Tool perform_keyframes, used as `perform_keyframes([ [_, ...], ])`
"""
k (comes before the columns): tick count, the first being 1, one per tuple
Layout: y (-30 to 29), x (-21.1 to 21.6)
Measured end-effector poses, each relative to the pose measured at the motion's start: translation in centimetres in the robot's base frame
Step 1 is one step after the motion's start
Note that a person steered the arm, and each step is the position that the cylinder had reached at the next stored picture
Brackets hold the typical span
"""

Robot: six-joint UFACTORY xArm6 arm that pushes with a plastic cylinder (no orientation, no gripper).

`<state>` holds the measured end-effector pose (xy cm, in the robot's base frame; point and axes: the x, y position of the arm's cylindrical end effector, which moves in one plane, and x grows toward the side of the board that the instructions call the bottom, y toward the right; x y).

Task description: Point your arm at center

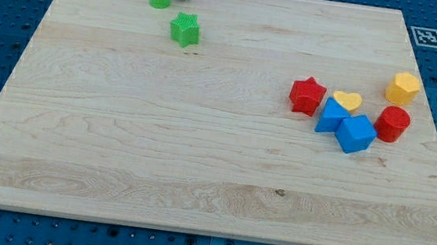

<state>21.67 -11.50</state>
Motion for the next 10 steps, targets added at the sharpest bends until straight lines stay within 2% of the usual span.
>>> perform_keyframes([
  [1,-4.2,0.4],
  [2,-3.3,-0.6],
  [3,1.9,-0.8],
  [4,4.5,2.3],
  [5,4.5,5.3],
  [8,-2.0,5.9],
  [10,-7.5,4.4],
])
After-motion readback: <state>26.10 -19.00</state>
